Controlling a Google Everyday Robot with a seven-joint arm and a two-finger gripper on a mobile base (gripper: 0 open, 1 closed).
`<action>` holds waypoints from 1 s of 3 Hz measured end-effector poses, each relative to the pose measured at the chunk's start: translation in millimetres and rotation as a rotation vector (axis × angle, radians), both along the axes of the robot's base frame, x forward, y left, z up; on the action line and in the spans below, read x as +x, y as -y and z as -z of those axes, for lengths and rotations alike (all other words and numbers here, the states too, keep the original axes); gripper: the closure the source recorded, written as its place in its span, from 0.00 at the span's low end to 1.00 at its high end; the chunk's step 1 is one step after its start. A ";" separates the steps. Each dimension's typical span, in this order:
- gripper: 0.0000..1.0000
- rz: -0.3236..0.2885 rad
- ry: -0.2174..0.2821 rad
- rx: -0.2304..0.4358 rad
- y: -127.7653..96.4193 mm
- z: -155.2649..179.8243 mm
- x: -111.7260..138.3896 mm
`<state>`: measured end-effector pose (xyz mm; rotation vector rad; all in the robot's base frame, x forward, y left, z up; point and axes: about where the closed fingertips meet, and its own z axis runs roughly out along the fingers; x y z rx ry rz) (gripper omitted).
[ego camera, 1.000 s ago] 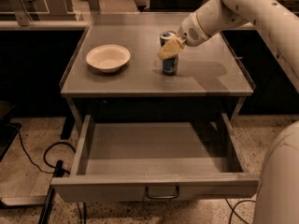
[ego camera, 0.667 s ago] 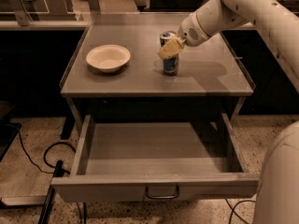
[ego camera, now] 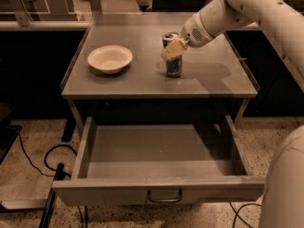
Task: Place redbull can into top drawer
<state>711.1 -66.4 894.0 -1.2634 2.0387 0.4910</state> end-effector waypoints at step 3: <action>1.00 0.061 -0.022 0.189 19.4 -31.4 -66.0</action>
Offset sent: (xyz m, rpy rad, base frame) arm -0.1139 -0.0335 0.0577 0.3105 0.0108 -0.1157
